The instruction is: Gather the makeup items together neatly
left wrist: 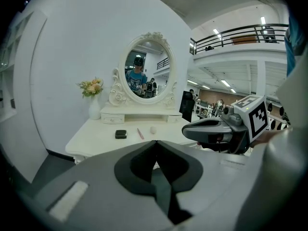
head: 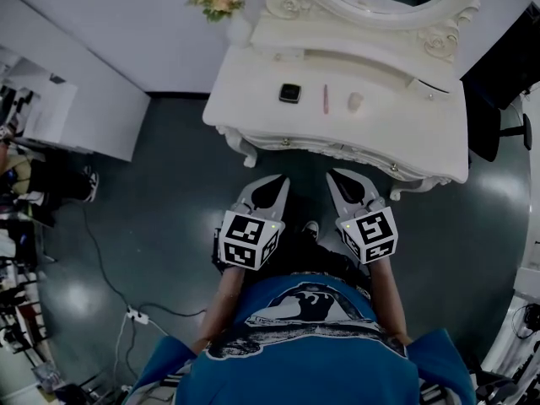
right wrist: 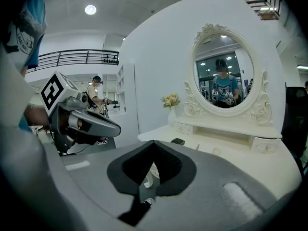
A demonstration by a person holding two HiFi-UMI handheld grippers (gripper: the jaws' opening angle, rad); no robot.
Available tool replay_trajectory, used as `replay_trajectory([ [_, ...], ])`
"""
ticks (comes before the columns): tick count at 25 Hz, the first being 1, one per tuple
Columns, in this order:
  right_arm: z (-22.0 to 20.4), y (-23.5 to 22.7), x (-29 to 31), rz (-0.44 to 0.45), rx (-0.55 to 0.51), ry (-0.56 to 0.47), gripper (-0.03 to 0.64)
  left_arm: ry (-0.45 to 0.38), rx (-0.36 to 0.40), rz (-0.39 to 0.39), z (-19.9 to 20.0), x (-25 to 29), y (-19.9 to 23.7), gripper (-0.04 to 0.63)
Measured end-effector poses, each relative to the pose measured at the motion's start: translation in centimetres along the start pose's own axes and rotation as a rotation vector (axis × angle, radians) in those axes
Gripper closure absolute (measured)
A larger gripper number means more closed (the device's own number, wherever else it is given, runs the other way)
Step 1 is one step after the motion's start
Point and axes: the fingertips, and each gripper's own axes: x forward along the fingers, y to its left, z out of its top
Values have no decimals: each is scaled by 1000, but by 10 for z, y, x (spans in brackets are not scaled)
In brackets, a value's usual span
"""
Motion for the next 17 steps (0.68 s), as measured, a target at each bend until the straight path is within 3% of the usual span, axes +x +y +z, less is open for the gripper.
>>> replay_trajectory([
  [17, -2, 16, -6, 10, -36, 12, 615, -26, 10, -25, -4, -13, -16, 577],
])
